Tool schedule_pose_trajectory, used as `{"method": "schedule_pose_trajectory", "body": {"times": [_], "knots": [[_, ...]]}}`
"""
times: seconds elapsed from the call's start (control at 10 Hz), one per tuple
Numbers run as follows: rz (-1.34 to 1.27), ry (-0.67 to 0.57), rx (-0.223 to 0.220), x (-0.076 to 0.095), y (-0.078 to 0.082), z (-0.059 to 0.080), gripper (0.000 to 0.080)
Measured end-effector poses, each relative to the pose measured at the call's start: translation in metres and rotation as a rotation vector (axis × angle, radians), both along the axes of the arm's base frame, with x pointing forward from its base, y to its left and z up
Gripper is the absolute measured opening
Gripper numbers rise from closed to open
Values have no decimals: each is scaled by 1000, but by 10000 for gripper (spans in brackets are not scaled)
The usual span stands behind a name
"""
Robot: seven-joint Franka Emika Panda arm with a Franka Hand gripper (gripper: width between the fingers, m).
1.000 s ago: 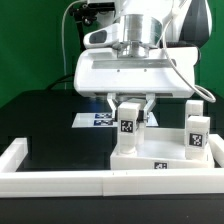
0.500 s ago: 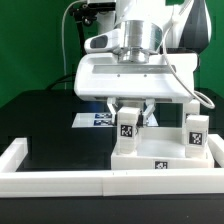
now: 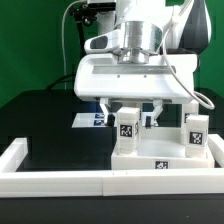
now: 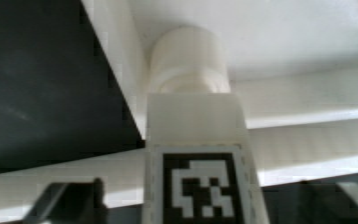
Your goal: Assemble square table
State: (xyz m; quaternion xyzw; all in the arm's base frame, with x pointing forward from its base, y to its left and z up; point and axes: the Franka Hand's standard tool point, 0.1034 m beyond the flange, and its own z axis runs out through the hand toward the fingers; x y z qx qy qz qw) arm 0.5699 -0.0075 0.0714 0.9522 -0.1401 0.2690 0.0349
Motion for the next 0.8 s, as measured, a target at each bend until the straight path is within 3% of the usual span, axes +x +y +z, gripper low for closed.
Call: {"method": "schedule_pose_trajectory", "body": {"times": [0.1, 0.4, 0.8], "knots": [[0, 0, 0, 0, 0, 0, 625], [2, 1, -1, 0, -1, 1, 648], [21, -3, 22, 4, -8, 41, 649]]}}
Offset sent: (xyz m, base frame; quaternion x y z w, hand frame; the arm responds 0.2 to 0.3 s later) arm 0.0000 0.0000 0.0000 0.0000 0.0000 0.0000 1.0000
